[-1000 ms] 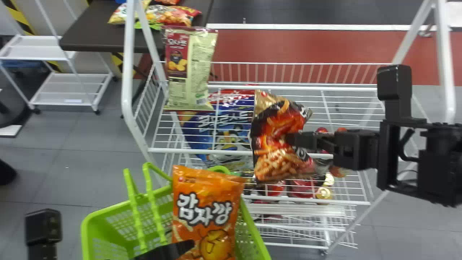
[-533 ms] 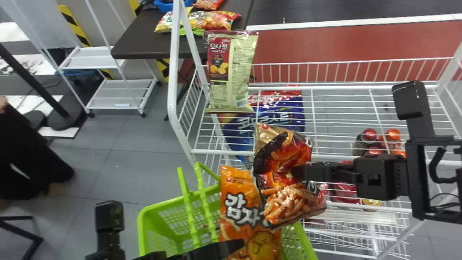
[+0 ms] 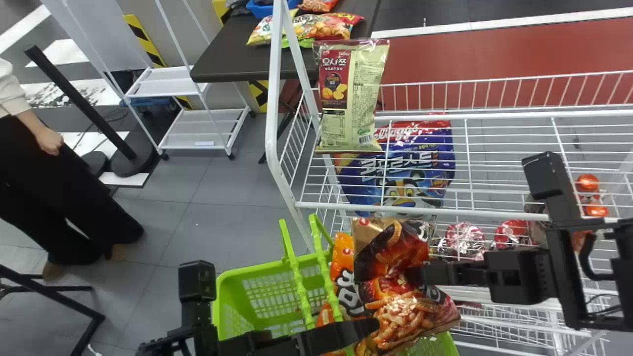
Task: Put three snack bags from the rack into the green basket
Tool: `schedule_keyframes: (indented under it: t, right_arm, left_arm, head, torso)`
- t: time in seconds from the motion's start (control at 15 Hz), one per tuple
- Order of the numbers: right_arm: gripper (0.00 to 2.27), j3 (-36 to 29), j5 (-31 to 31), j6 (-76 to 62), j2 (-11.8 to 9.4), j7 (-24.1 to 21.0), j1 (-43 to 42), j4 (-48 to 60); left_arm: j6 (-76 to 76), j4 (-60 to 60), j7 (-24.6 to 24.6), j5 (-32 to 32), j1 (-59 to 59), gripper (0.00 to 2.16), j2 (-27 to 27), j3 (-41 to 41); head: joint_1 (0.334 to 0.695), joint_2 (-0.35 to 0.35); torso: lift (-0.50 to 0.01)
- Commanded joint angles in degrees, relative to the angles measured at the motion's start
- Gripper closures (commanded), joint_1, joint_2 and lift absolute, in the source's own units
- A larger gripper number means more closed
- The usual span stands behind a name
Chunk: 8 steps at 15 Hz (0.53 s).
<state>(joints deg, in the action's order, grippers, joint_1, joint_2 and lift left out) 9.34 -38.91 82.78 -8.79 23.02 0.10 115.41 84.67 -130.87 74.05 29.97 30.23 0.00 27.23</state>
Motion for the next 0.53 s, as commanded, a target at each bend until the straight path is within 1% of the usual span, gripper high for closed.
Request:
schedule_keyframes:
  t: [0.0, 0.2, 0.33, 0.47]
  right_arm:
    - [2.24, 1.91, 0.06, -2.66, 0.53, 0.8, 0.07, -2.65]
    - [2.24, 3.84, 0.24, -3.89, 1.24, 1.77, 0.07, -3.09]
    - [2.24, 4.02, -0.99, -3.36, 1.41, 1.86, 0.07, -2.56]
    - [2.24, 4.28, -1.87, -2.84, 1.5, 2.21, 0.34, -1.59]
  left_arm:
    - [1.08, 0.09, 0.65, 3.08, -0.17, 2.15, 0.0, -0.78]
    - [3.01, 1.14, 1.62, 7.21, -0.34, 2.15, 0.0, -0.86]
    - [3.54, 2.37, 2.24, 7.74, -0.78, 2.15, 0.09, -0.86]
    - [3.71, 4.04, 3.03, 7.56, -1.4, 2.15, 0.26, -0.95]
  head:
    - [0.695, 0.305]
    - [0.695, 0.32]
    - [0.695, 0.345]
    - [0.695, 0.35]
  torso:
    - [0.0]
    - [0.0]
    - [0.0]
    - [0.0]
